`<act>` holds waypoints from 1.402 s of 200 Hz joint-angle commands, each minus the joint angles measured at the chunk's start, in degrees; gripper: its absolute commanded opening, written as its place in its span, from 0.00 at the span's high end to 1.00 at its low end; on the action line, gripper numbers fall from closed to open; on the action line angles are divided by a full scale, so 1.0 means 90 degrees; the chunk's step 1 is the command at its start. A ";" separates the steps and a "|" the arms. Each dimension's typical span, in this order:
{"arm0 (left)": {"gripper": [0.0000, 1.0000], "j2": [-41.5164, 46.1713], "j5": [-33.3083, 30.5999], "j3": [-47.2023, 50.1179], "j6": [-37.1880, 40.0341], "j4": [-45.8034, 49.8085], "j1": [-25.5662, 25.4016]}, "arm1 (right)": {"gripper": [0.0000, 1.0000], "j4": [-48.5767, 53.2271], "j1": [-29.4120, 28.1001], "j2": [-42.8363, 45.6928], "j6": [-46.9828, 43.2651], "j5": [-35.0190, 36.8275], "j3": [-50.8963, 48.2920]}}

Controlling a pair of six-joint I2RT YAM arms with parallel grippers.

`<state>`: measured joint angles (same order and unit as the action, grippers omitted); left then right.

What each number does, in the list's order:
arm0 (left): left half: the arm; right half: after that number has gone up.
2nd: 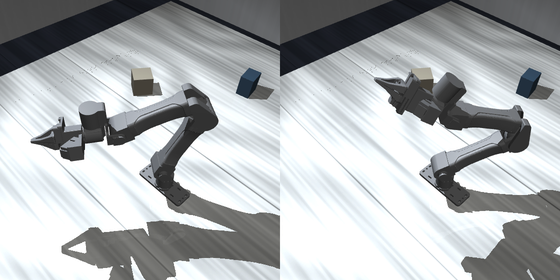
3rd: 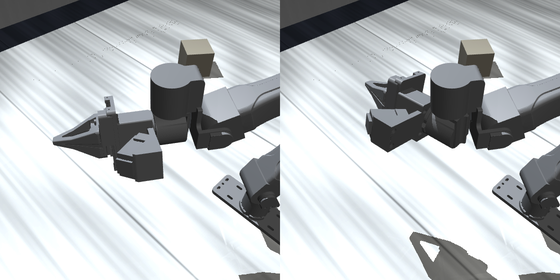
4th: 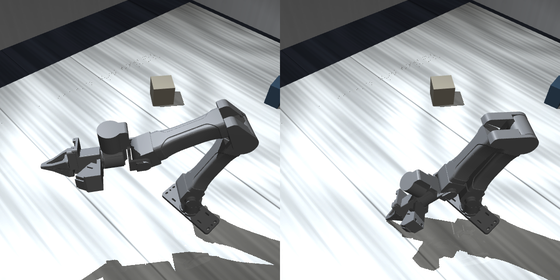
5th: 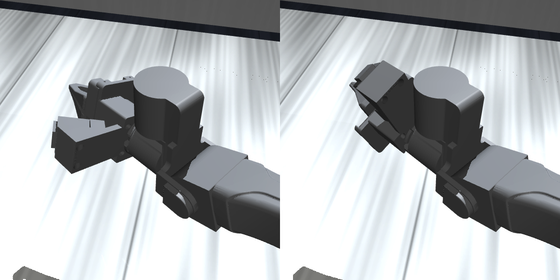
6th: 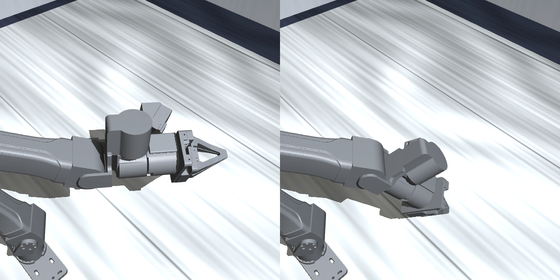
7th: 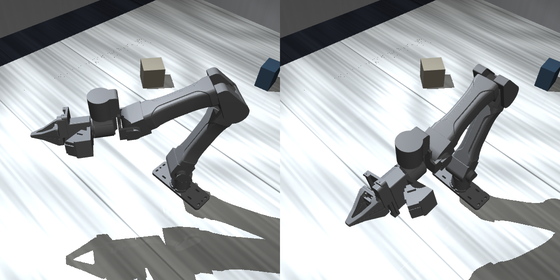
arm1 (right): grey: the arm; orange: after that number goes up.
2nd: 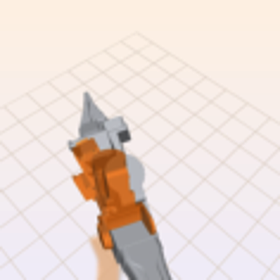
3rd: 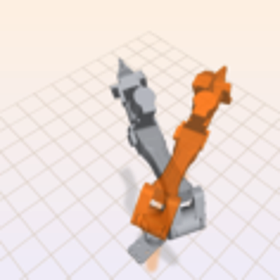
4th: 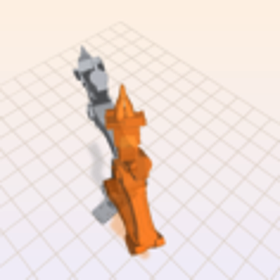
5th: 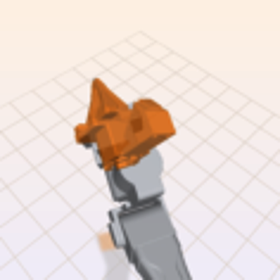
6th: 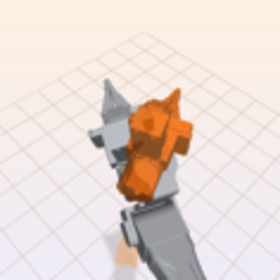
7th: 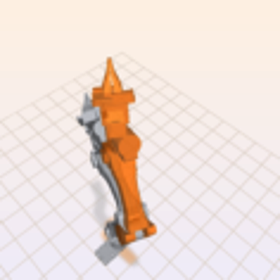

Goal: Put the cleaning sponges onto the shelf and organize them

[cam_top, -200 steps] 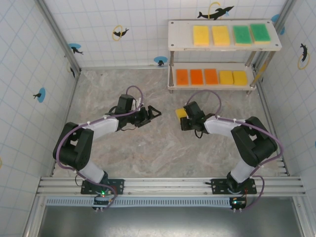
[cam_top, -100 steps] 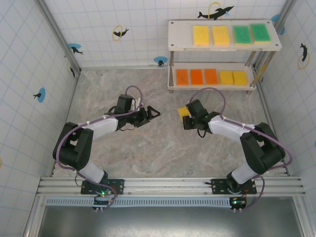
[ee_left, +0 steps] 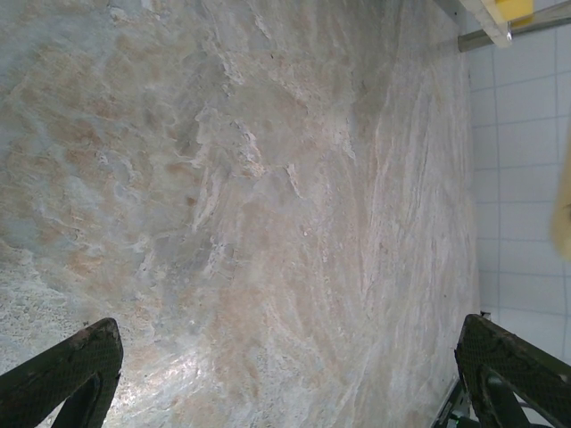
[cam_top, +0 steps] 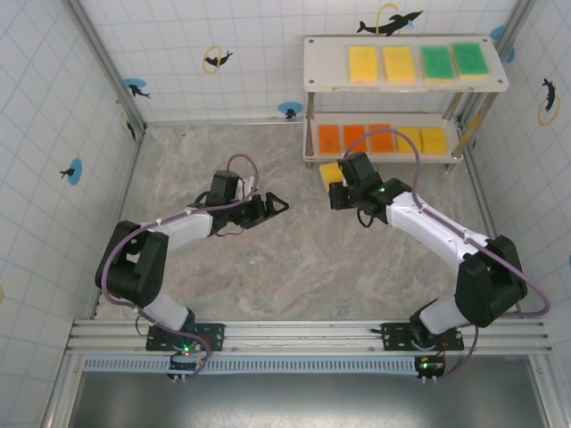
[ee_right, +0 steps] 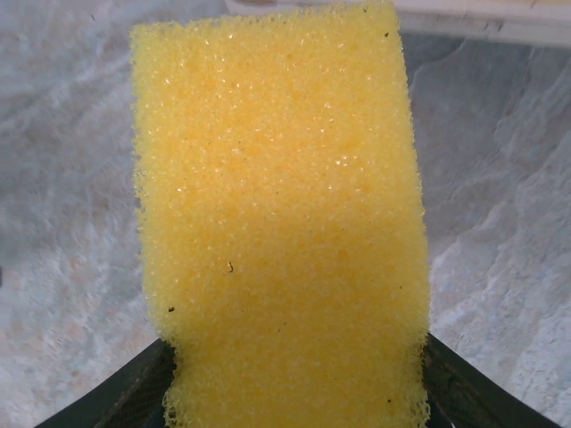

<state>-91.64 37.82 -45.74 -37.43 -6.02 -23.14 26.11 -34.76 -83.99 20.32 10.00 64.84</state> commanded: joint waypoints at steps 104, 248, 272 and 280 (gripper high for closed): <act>0.02 0.0118 0.0383 0.0279 0.0596 -0.0429 0.0143 | 0.39 0.1439 0.0033 0.0088 -0.0217 0.1037 0.3673; 0.02 0.0314 0.0495 0.0433 0.0676 -0.0386 0.0150 | 0.38 0.2553 0.0052 -0.2475 -0.0801 0.1557 0.8093; 0.02 0.0346 0.0505 0.0395 0.0658 -0.0338 0.0140 | 0.38 0.2344 0.0073 -0.2613 -0.0802 0.1636 0.8163; 0.02 0.0363 0.0495 0.0389 0.0666 -0.0311 0.0137 | 0.38 0.2270 0.0089 -0.2641 -0.0801 0.1656 0.8159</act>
<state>-90.00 41.54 -42.37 -32.95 -9.63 -22.39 47.33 -34.61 -106.19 13.85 23.16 135.74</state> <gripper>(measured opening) 0.976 0.623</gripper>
